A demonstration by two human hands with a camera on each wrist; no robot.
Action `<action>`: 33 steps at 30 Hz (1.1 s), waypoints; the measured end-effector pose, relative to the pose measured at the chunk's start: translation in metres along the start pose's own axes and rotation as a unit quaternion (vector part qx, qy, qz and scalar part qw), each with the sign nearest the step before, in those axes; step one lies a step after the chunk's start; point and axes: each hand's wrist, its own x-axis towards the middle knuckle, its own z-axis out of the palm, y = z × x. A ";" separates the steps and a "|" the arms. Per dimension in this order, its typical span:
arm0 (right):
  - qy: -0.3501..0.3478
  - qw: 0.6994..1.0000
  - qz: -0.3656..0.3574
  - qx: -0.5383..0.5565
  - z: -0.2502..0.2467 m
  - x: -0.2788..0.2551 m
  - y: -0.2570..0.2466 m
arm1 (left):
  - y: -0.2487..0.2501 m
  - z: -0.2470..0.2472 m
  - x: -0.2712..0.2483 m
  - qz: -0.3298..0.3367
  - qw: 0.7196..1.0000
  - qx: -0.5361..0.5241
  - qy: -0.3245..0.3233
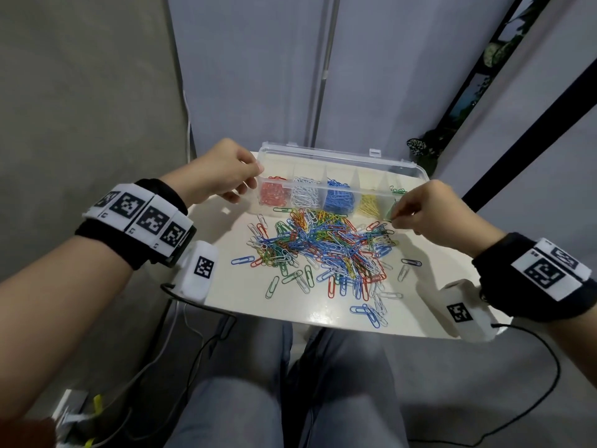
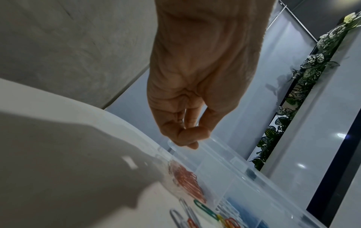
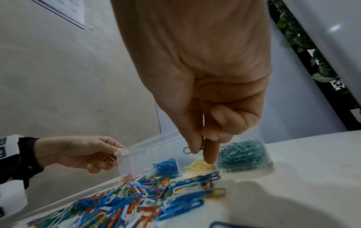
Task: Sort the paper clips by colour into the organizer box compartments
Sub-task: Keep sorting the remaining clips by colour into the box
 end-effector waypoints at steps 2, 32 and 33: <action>0.012 0.999 -0.011 -0.044 0.005 -0.003 0.001 | 0.000 0.000 0.000 0.000 1.000 -0.001 0.000; -0.035 0.996 -0.034 -0.076 0.022 0.004 -0.019 | 0.001 0.000 -0.001 0.002 1.000 -0.008 -0.005; -0.042 0.994 -0.037 -0.094 0.025 0.006 -0.020 | 0.000 0.000 -0.001 0.002 1.000 -0.007 -0.006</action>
